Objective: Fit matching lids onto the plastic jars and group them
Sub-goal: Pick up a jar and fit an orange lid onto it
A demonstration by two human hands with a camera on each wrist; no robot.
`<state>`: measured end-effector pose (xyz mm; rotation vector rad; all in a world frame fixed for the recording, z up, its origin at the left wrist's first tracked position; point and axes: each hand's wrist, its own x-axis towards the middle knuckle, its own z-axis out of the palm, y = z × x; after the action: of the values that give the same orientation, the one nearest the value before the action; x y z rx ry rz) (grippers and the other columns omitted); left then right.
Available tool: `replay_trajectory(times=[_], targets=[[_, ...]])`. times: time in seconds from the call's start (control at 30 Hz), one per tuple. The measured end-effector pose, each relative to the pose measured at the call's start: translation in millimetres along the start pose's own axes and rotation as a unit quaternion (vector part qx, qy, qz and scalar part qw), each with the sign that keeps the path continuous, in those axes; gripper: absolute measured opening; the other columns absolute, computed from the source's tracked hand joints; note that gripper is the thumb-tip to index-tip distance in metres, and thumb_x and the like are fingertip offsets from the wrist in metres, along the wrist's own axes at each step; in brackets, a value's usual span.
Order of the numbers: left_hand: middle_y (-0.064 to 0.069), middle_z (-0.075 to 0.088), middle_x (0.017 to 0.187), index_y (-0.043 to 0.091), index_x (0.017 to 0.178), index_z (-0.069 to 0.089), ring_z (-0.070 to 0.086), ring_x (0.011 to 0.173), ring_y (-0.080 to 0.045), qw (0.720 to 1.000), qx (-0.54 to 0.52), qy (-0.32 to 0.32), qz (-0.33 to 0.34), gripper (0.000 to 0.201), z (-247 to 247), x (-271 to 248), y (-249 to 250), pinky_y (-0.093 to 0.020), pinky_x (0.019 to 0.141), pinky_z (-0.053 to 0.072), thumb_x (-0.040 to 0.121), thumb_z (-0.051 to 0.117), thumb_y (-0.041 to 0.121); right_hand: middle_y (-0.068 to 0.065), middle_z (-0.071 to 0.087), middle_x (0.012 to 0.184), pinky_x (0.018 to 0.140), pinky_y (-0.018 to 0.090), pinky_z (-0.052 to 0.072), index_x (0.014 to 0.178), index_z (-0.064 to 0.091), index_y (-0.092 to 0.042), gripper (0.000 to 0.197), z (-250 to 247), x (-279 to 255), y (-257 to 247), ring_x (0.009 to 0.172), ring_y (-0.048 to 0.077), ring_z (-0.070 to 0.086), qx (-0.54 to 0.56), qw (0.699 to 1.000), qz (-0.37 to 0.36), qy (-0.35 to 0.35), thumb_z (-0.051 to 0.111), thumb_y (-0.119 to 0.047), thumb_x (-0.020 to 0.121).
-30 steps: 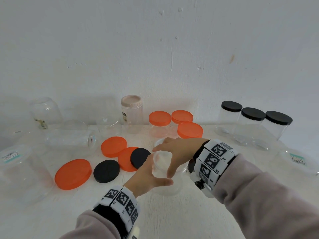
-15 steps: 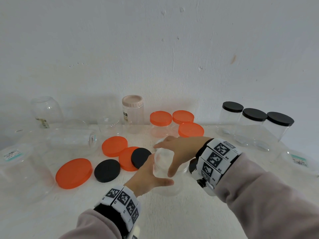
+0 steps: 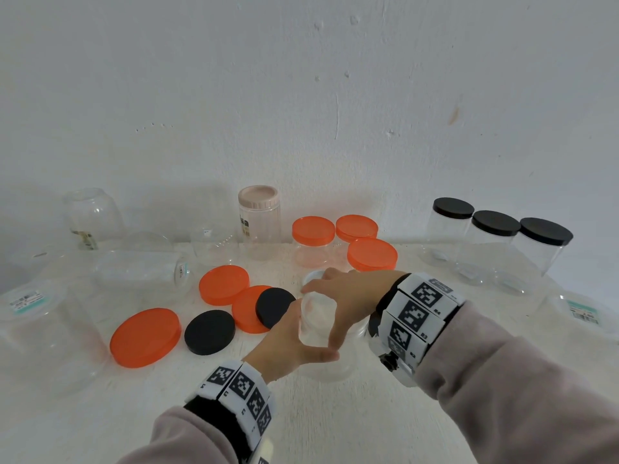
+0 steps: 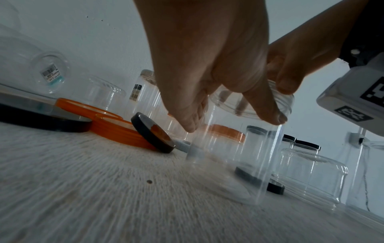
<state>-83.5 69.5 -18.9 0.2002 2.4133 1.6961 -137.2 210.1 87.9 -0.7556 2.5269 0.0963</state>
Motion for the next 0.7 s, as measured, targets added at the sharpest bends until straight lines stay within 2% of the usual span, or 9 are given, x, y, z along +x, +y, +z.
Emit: replay_trajectory(times=[0.13, 0.2, 0.3, 0.37, 0.43, 0.5, 0.6, 0.7], targets=[[0.044, 0.043, 0.107, 0.058, 0.109, 0.032, 0.041, 0.099, 0.029, 1.0, 0.003, 0.001, 0.008, 0.076, 1, -1, 3, 0.002, 0.072, 0.037, 0.067, 0.086, 0.025, -0.009, 0.034, 0.134, 0.098, 0.047, 0.042, 0.143, 0.02, -0.05, 0.098, 6, -1, 7, 0.117, 0.02, 0.035, 0.036, 0.999, -0.016, 0.034, 0.08, -0.051, 0.065], [0.045, 0.047, 0.105, 0.058, 0.108, 0.034, 0.039, 0.095, 0.036, 1.0, 0.003, 0.003, 0.018, 0.075, 2, -1, 3, 0.007, 0.071, 0.036, 0.067, 0.086, 0.023, -0.011, 0.033, 0.135, 0.099, 0.047, 0.041, 0.142, 0.019, -0.051, 0.099, 11, -1, 12, 0.12, 0.019, 0.031, 0.057, 0.997, -0.02, 0.047, 0.078, -0.054, 0.064], [0.035, 0.046, 0.115, 0.057, 0.11, 0.033, 0.04, 0.101, 0.032, 1.0, 0.005, 0.013, 0.021, 0.076, 3, -2, 3, 0.003, 0.074, 0.039, 0.067, 0.086, 0.025, -0.012, 0.031, 0.136, 0.101, 0.046, 0.039, 0.144, 0.018, -0.048, 0.099, 20, 0, 18, 0.122, 0.017, 0.023, 0.084, 0.993, -0.03, 0.074, 0.075, -0.057, 0.064], [0.034, 0.044, 0.118, 0.058, 0.111, 0.032, 0.042, 0.105, 0.025, 1.0, 0.007, 0.02, 0.018, 0.077, 3, -2, 3, -0.004, 0.076, 0.04, 0.066, 0.086, 0.027, -0.012, 0.029, 0.138, 0.102, 0.045, 0.037, 0.146, 0.018, -0.044, 0.099, 28, 0, 21, 0.122, 0.016, 0.019, 0.104, 0.989, -0.039, 0.096, 0.074, -0.059, 0.066], [0.036, 0.044, 0.117, 0.058, 0.112, 0.033, 0.042, 0.106, 0.024, 1.0, 0.01, 0.02, 0.017, 0.077, 3, -3, 3, -0.006, 0.079, 0.039, 0.066, 0.086, 0.028, -0.012, 0.028, 0.14, 0.103, 0.044, 0.035, 0.147, 0.018, -0.042, 0.098, 37, 0, 23, 0.122, 0.015, 0.017, 0.122, 0.984, -0.046, 0.121, 0.072, -0.06, 0.068], [0.038, 0.045, 0.115, 0.058, 0.111, 0.034, 0.043, 0.105, 0.025, 1.0, 0.017, 0.013, 0.02, 0.076, 3, -3, 4, -0.004, 0.078, 0.04, 0.066, 0.086, 0.027, -0.013, 0.025, 0.142, 0.104, 0.042, 0.032, 0.148, 0.018, -0.04, 0.097, 45, 1, 24, 0.123, 0.015, 0.016, 0.132, 0.979, -0.05, 0.146, 0.07, -0.062, 0.069], [0.04, 0.048, 0.108, 0.056, 0.109, 0.035, 0.04, 0.098, 0.033, 0.999, 0.023, 0.004, 0.024, 0.073, 2, -4, 4, 0.006, 0.072, 0.037, 0.067, 0.085, 0.024, -0.013, 0.026, 0.142, 0.102, 0.037, 0.032, 0.148, 0.02, -0.039, 0.094, 55, 3, 24, 0.12, 0.015, 0.018, 0.129, 0.972, -0.05, 0.189, 0.066, -0.066, 0.071], [0.055, 0.044, 0.102, 0.055, 0.107, 0.035, 0.038, 0.097, 0.036, 0.999, 0.04, -0.003, 0.032, 0.07, 1, -5, 7, 0.008, 0.071, 0.035, 0.069, 0.084, 0.024, -0.013, 0.026, 0.144, 0.101, 0.036, 0.031, 0.148, 0.021, -0.039, 0.092, 64, 5, 23, 0.118, 0.018, 0.02, 0.118, 0.966, -0.043, 0.227, 0.06, -0.071, 0.071]])
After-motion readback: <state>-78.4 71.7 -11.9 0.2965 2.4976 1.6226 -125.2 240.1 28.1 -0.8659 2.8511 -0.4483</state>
